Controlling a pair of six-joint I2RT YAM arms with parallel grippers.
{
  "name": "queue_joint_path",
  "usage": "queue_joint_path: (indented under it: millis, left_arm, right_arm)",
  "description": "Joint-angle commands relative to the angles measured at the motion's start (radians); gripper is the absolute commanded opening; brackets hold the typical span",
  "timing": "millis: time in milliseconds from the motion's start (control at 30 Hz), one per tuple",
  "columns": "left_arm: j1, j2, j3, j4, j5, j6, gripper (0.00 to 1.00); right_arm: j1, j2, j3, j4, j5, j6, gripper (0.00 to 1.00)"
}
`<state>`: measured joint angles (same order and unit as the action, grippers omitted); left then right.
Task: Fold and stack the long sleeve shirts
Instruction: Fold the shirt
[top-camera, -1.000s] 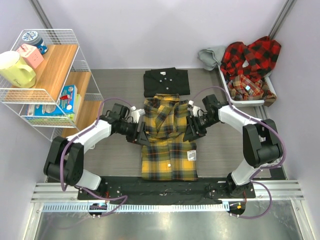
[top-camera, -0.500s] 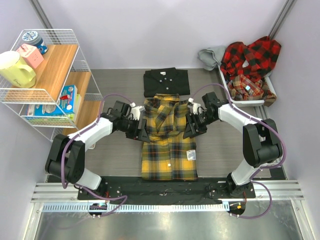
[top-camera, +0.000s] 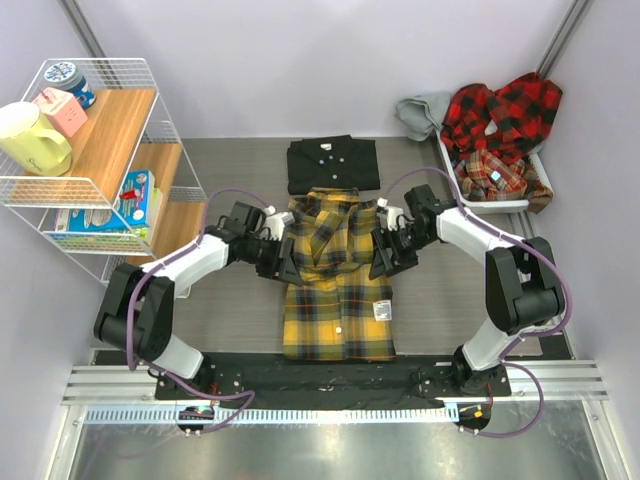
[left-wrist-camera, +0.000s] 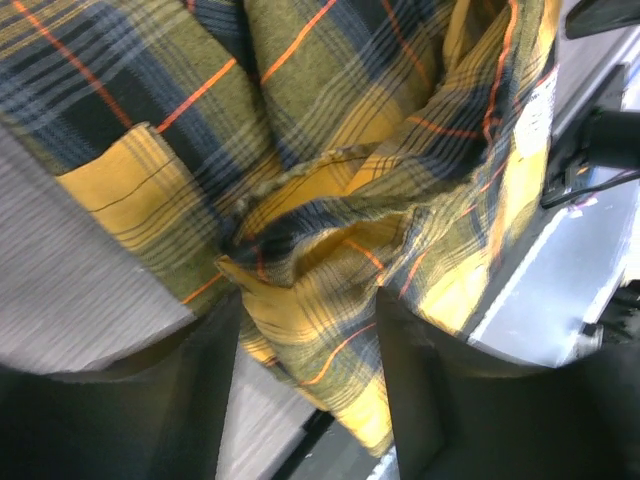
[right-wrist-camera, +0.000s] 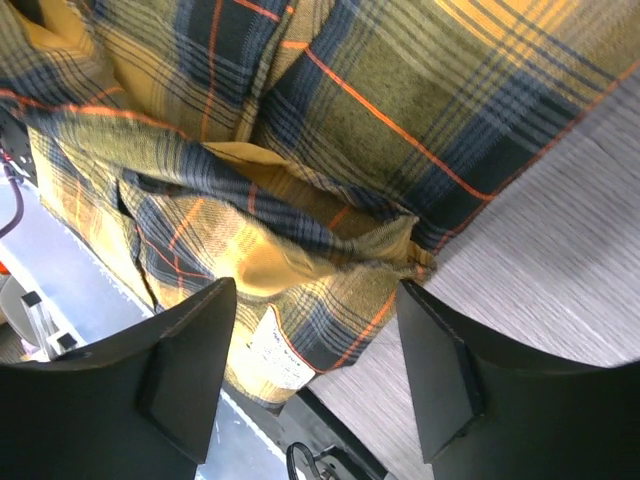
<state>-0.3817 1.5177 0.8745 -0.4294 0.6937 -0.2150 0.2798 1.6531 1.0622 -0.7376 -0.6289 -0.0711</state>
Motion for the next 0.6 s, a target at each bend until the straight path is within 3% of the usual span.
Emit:
queue_joint_path:
  millis: [0,133,167,267,333,433,567]
  left_arm:
    - [-0.003,-0.010,0.017,0.075,0.047,-0.018,0.41]
    - [0.009,-0.042,0.023,0.061,0.038,-0.023,0.24]
    - [0.012,-0.048,0.024,0.048,0.035,-0.023,0.14]
    - [0.027,-0.080,0.026,0.035,0.014,-0.017,0.03]
    - [0.032,-0.085,0.027,0.020,-0.019,0.002,0.01]
    - [0.033,-0.029,0.038,-0.002,-0.062,0.014,0.04]
    - [0.033,0.061,0.057,0.004,-0.057,0.015,0.22]
  right_arm:
    - [0.007,0.013,0.050,0.056,-0.064,0.017,0.61]
    - [0.016,0.022,0.070,0.072,-0.095,0.028,0.41]
    - [0.015,0.019,0.073,0.072,-0.095,0.028,0.31]
    - [0.016,-0.004,0.087,0.075,-0.085,0.021,0.17]
    - [0.016,-0.013,0.088,0.081,-0.074,0.016,0.13]
    - [0.016,0.003,0.084,0.075,-0.049,0.010,0.17]
    - [0.016,0.013,0.064,0.072,-0.023,0.011,0.51]
